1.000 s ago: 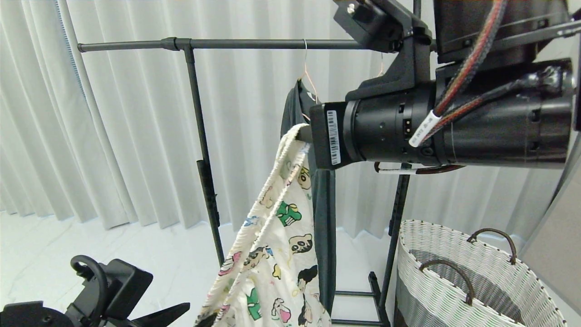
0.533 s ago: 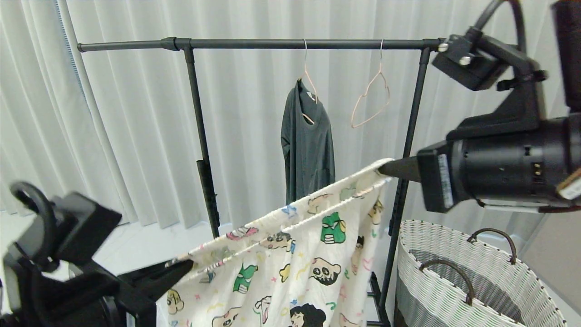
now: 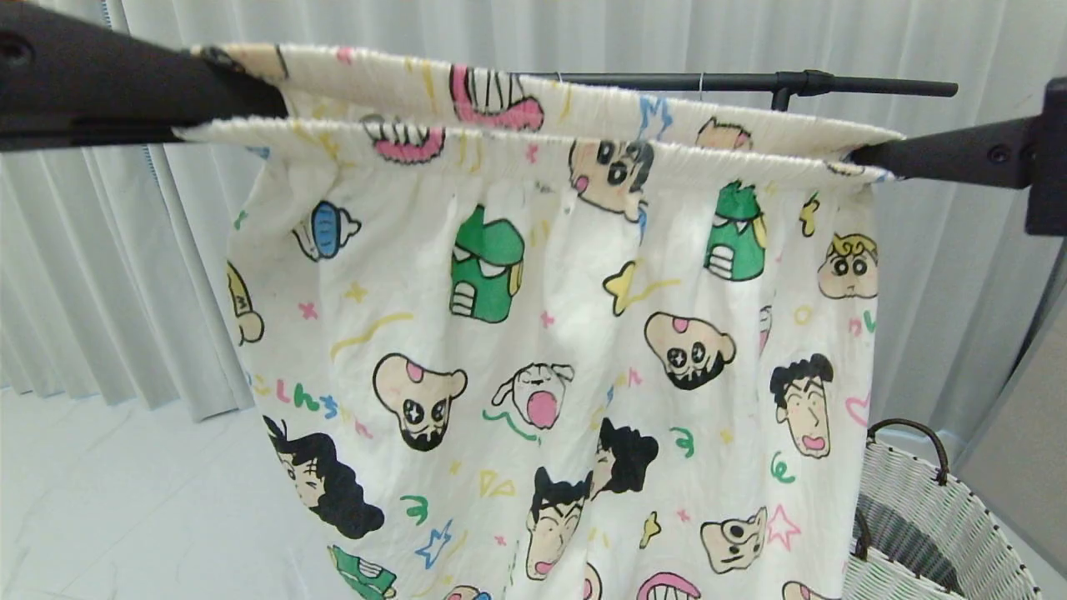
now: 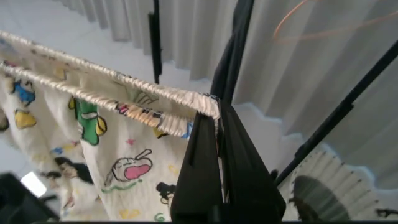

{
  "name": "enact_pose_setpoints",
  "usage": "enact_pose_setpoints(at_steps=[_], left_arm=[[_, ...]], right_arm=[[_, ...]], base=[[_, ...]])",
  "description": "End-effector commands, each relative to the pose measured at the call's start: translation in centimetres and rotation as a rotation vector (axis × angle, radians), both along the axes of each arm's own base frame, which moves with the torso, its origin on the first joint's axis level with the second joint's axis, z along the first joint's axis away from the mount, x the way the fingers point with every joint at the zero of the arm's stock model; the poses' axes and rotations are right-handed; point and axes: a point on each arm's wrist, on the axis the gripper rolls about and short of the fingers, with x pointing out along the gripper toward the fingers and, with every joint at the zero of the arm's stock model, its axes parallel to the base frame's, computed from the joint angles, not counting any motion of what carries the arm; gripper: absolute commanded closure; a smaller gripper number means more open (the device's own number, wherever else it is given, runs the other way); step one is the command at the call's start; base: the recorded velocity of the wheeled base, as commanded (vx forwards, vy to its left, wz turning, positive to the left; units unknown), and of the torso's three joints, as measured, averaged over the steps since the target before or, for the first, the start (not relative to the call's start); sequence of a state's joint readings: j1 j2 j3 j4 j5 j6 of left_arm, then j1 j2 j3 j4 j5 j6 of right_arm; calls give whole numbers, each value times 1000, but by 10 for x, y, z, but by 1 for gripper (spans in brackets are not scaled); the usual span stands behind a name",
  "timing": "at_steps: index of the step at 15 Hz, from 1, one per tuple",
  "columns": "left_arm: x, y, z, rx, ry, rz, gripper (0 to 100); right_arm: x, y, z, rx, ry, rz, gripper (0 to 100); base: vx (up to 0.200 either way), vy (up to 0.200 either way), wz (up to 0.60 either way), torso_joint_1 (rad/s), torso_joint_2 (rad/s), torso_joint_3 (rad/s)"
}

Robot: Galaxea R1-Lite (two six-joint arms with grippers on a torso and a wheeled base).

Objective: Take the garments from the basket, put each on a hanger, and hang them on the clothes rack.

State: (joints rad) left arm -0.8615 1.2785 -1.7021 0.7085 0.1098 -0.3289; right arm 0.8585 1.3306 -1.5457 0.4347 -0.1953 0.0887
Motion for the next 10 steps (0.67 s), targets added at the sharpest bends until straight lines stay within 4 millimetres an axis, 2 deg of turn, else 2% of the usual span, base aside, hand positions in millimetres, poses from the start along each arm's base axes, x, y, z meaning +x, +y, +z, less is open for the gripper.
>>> enact_pose_setpoints(at_steps=[1, 4, 6, 7, 9, 10], left_arm=[[15, -22, -1, 36, 80, -46, 100], [20, -26, -18, 212, 2, -7, 100], [26, -33, -13, 163, -56, -6, 100], [34, -43, -10, 118, -93, 0, 100], [41, -53, -9, 92, -114, 4, 100], [40, -55, -11, 93, -111, -6, 100]], right_arm=[[5, -2, 8, 6, -14, -22, 100], [-20, -32, 14, -66, 32, -21, 100], [-45, -53, 19, -59, 86, 144, 100], [-63, -66, 22, -35, 123, 298, 100], [-79, -75, 20, -19, 164, 480, 100], [-83, -72, 19, -20, 172, 560, 100]], base=[[0, 0, 0, 0, 0, 0], [0, 0, 0, 0, 0, 0], [0, 0, 0, 0, 0, 0], [0, 0, 0, 0, 0, 0], [0, 0, 0, 0, 0, 0], [0, 0, 0, 0, 0, 0]])
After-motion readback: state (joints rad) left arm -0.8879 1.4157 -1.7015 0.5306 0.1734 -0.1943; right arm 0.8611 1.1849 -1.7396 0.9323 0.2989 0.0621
